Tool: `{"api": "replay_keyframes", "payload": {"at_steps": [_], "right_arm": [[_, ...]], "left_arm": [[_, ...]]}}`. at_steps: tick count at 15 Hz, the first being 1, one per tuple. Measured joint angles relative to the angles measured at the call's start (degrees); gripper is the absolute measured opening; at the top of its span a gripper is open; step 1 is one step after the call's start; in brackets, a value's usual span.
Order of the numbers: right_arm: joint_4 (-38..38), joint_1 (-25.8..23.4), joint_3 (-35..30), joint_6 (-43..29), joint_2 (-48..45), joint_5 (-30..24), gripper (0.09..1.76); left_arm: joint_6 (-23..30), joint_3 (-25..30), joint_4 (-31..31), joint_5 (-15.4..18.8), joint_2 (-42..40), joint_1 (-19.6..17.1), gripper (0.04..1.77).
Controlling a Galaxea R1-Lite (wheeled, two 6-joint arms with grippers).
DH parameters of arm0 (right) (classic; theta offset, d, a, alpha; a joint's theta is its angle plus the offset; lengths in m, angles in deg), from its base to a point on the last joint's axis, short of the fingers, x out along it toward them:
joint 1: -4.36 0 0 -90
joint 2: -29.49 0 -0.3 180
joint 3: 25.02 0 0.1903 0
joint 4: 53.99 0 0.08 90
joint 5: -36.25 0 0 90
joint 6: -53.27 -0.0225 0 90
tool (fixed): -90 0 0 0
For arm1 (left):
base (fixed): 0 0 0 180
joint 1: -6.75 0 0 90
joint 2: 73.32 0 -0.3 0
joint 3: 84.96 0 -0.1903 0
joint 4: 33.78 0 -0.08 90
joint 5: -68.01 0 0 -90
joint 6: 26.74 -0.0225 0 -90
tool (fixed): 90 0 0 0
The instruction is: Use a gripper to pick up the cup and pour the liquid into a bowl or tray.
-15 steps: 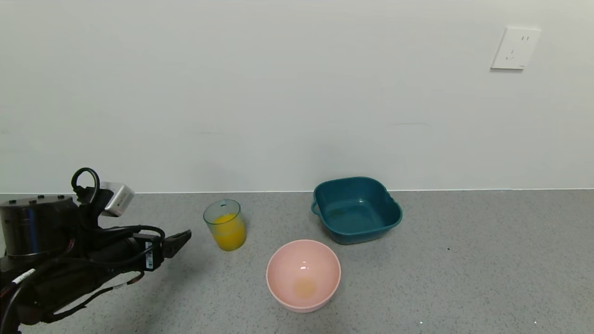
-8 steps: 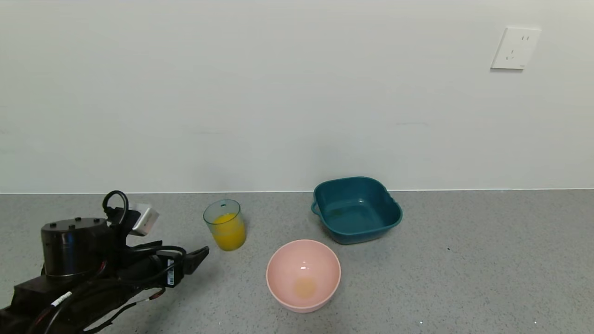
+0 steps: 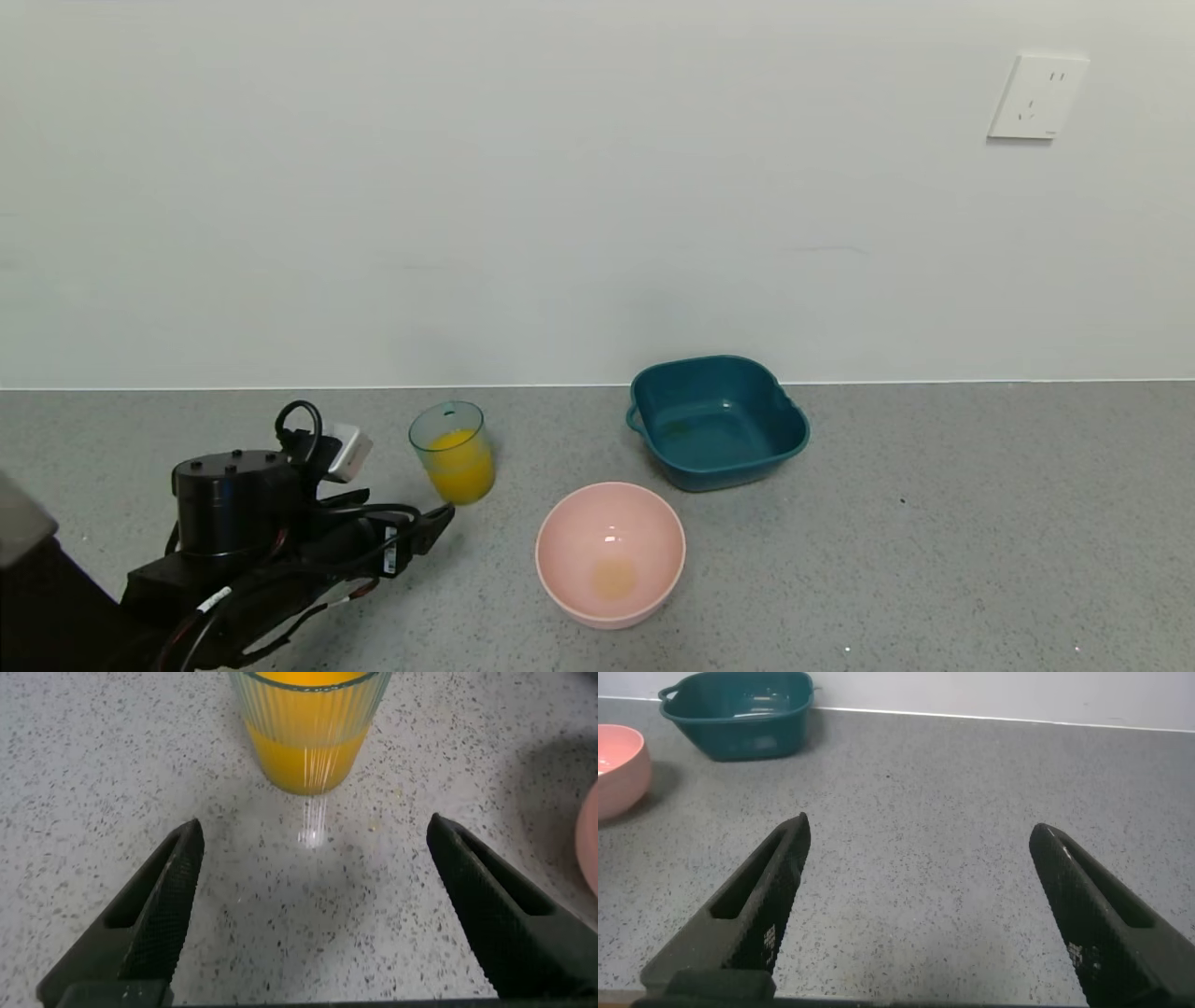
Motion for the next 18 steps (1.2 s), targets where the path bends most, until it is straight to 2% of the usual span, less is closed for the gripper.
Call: {"api": "replay_keyframes", "payload": {"at_steps": [18], "right_arm": [[0.00,0.00,0.00,-0.02,0.00,0.00,1.71]], "left_arm": [[0.09,-16.45,-0.27,-2.41,14.99,0.11,1.72]]}}
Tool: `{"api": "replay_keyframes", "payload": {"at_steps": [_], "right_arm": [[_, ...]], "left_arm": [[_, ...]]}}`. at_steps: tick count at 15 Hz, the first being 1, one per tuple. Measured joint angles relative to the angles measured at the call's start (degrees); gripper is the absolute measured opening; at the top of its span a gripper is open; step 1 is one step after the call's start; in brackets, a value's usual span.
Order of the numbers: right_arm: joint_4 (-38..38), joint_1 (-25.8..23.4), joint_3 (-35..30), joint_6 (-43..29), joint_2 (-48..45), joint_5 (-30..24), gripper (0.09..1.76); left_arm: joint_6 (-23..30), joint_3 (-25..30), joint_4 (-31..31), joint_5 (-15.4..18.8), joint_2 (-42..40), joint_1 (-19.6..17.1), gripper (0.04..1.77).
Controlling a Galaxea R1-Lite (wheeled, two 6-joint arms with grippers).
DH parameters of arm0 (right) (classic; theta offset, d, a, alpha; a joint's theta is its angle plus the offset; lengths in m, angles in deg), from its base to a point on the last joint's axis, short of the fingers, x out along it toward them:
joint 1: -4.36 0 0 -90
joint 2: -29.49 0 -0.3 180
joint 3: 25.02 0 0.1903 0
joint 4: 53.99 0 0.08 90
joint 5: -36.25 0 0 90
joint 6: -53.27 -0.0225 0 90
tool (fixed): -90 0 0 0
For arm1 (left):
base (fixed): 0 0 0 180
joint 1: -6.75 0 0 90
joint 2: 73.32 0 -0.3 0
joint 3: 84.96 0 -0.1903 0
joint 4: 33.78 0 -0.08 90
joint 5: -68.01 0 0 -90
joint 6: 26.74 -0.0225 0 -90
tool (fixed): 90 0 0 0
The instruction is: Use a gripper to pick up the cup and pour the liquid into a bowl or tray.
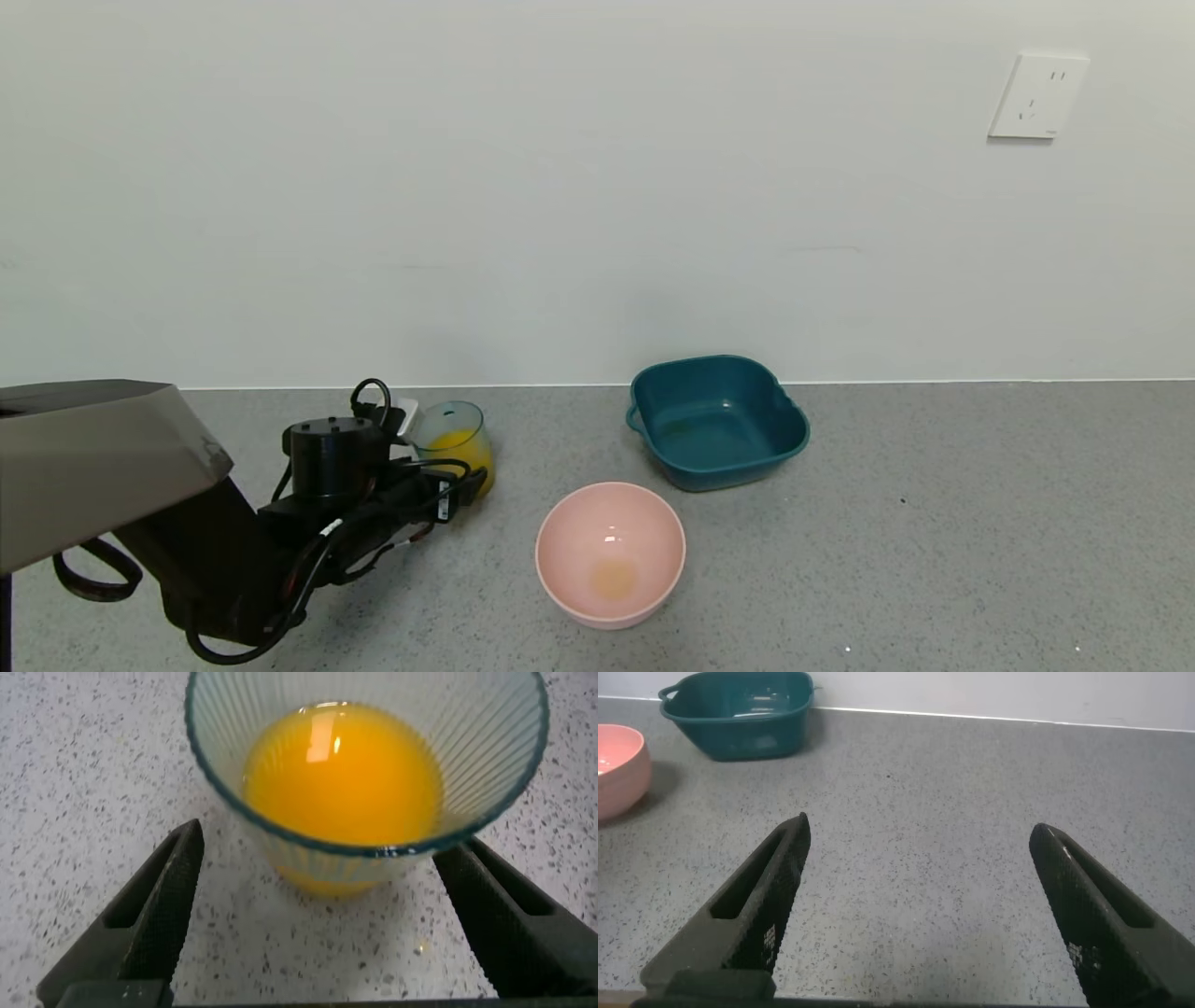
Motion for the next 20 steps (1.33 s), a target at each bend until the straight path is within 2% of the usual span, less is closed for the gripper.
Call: {"api": "replay_keyframes", "payload": {"at_steps": [8,20], "right_arm": [[0.00,0.00,0.00,0.00,0.00,0.02,1.71],[0.00,0.00,0.00,0.00,0.00,-0.02,1.71]], "left_arm": [[0.05,-4.44,0.41,-0.04,3.23,0.44,1.72],[-0.09,-7.91,0.79,-0.65,5.73,0.71,1.72]]}}
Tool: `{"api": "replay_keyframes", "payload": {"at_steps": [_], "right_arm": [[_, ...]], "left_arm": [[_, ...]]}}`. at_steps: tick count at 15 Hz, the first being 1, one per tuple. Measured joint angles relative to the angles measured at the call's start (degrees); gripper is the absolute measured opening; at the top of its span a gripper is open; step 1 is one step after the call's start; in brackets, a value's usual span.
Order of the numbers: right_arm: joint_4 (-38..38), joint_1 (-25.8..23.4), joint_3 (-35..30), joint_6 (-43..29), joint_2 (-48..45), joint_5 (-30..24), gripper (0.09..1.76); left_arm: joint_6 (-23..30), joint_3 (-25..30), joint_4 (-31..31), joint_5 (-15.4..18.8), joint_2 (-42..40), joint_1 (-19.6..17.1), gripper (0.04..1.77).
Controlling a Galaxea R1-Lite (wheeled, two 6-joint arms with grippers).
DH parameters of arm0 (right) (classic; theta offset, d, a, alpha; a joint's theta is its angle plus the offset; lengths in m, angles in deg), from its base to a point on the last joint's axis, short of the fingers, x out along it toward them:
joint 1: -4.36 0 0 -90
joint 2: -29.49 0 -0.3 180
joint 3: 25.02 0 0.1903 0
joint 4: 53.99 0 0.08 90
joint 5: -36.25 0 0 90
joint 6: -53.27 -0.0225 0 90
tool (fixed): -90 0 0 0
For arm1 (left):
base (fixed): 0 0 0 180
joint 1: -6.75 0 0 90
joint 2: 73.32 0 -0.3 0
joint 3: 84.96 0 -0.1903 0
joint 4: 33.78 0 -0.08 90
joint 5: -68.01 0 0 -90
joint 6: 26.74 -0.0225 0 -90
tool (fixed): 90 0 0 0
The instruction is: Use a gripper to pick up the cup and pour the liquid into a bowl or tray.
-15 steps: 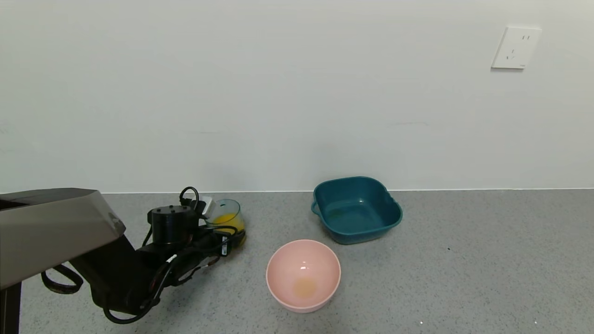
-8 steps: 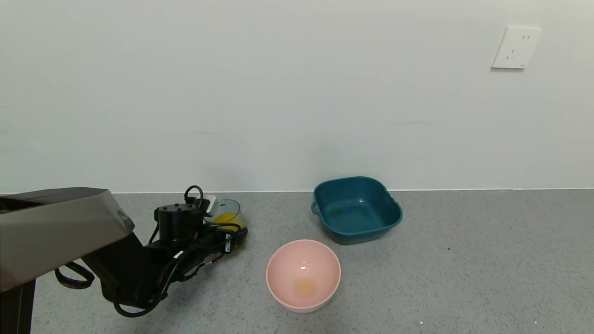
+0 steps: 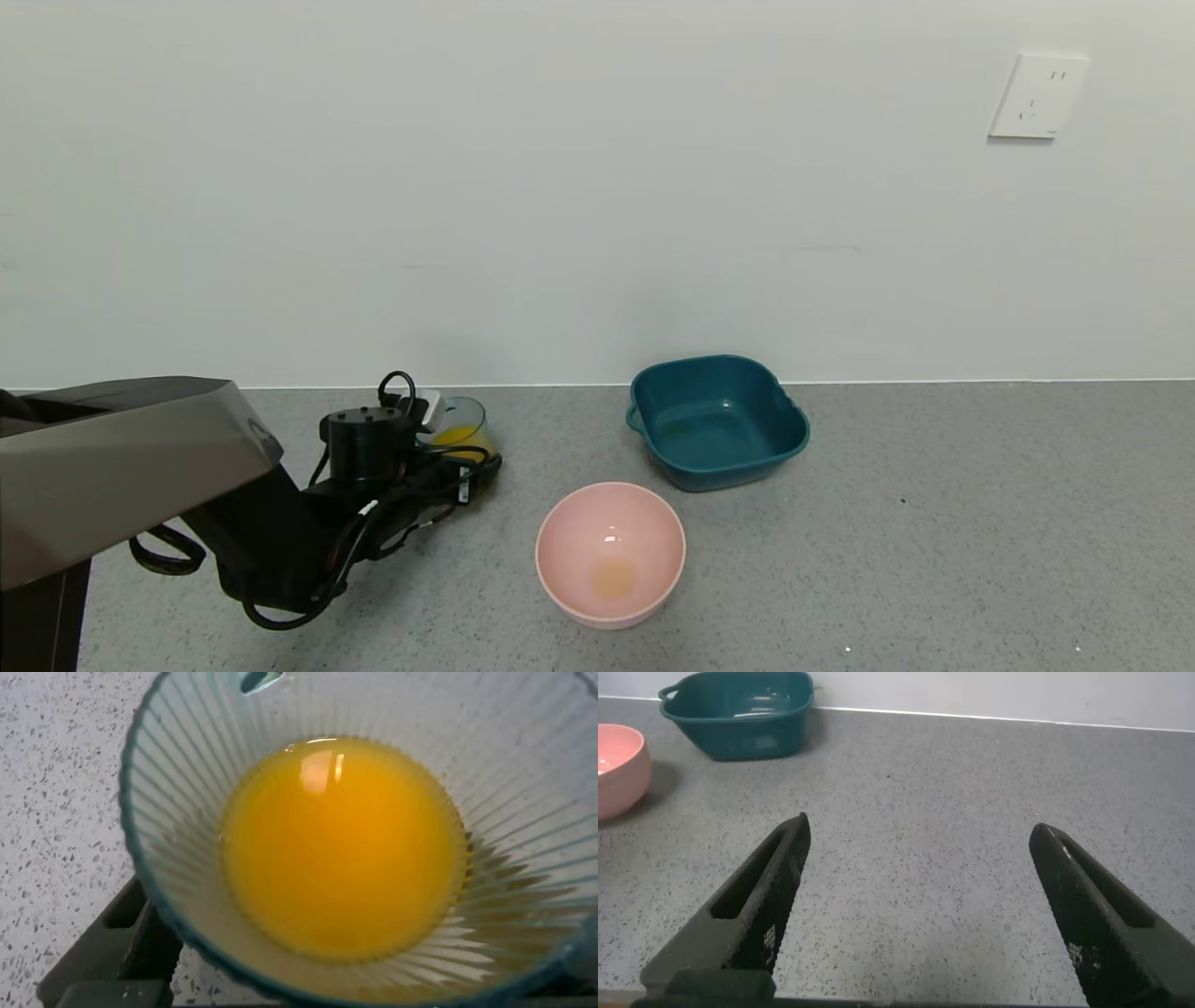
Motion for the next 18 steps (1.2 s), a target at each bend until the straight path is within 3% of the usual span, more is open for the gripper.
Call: {"api": "replay_keyframes", "payload": {"at_steps": [5,7,8,18], "right_arm": [[0.02,0.00,0.00,0.02,0.00,0.02,1.71],[0.02,0.00,0.00,0.02,0.00,0.02,1.71],[0.00,0.00,0.00,0.02,0.00,0.02,1.71],[0.00,0.00,0.00,0.00,0.00,0.05,1.71]], "left_arm": [[-0.15,-0.56,-0.07,-0.51,0.59,0.80,1.71],[-0.20,-0.61,-0.07,-0.54,0.78,0.87,1.38],[-0.20,-0.61,-0.13,-0.60,0.84,0.89,1.32],[-0.13,-0.56,-0.63,-1.45,1.16,0.89,1.29]]}}
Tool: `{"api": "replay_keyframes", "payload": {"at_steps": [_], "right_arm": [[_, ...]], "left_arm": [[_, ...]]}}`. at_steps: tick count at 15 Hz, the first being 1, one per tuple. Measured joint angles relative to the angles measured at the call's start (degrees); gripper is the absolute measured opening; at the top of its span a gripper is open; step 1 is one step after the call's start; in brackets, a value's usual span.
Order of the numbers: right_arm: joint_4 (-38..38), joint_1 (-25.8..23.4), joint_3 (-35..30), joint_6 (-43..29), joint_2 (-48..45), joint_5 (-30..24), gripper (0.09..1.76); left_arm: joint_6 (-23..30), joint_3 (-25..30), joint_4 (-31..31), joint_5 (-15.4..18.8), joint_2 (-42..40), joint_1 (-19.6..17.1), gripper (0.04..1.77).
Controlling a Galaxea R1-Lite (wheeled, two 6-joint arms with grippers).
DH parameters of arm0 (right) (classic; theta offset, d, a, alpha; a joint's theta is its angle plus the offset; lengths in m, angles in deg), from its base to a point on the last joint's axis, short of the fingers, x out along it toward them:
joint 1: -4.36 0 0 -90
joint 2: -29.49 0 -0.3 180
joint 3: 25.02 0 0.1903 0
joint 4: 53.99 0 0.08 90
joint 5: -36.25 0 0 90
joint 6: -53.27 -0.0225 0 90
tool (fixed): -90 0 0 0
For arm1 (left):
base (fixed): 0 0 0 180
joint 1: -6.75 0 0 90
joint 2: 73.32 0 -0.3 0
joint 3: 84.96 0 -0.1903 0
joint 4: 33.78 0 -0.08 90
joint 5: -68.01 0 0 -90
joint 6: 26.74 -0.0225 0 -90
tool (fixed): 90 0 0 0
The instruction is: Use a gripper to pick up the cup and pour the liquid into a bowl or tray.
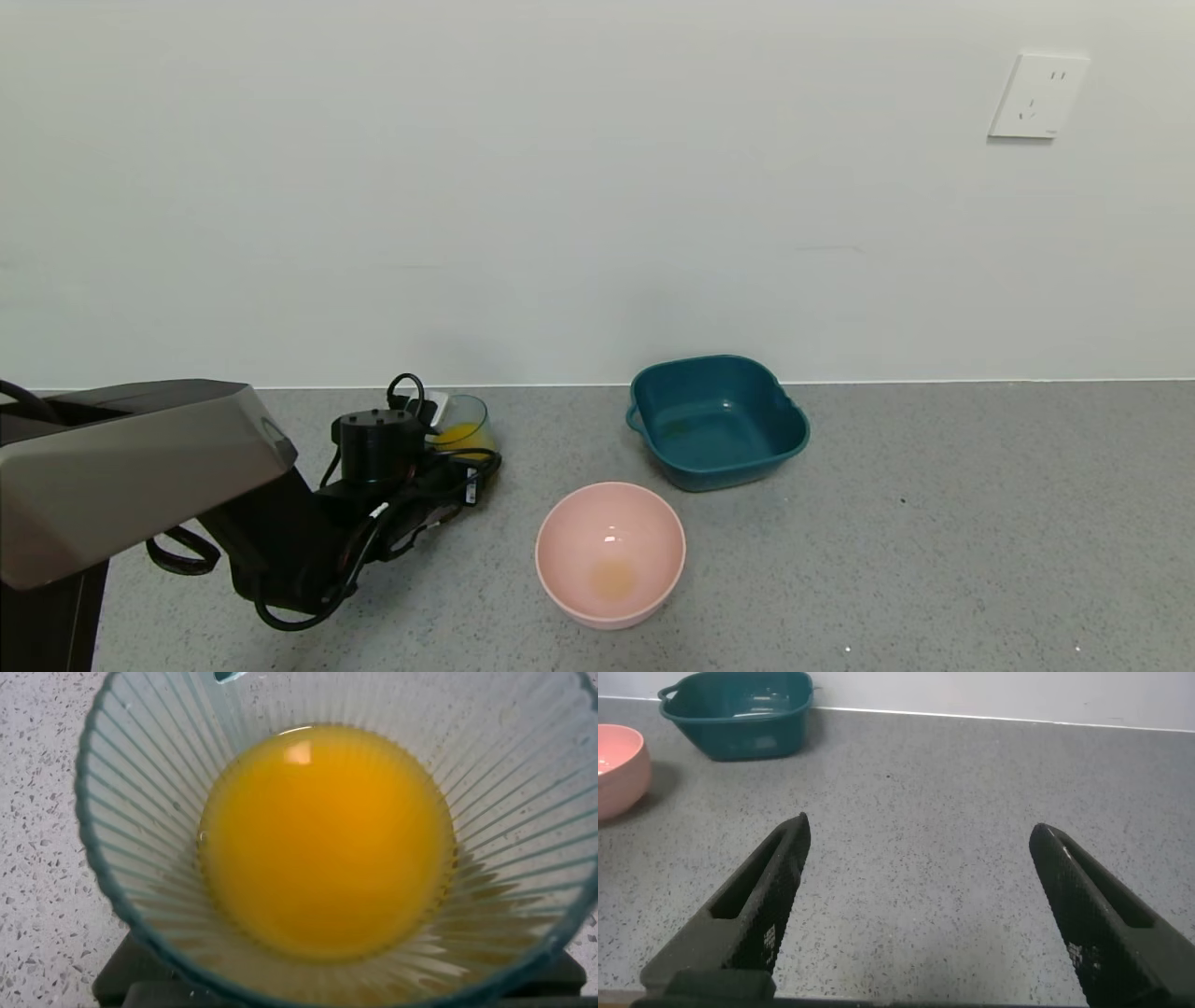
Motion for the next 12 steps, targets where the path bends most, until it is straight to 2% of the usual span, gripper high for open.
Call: {"api": "replay_keyframes", "payload": {"at_steps": [12], "right_arm": [[0.02,0.00,0.00,0.02,0.00,-0.05,1.71]], "left_arm": [[-0.44,0.41,0.78,-0.35,-3.24,-0.33,1.29]]}}
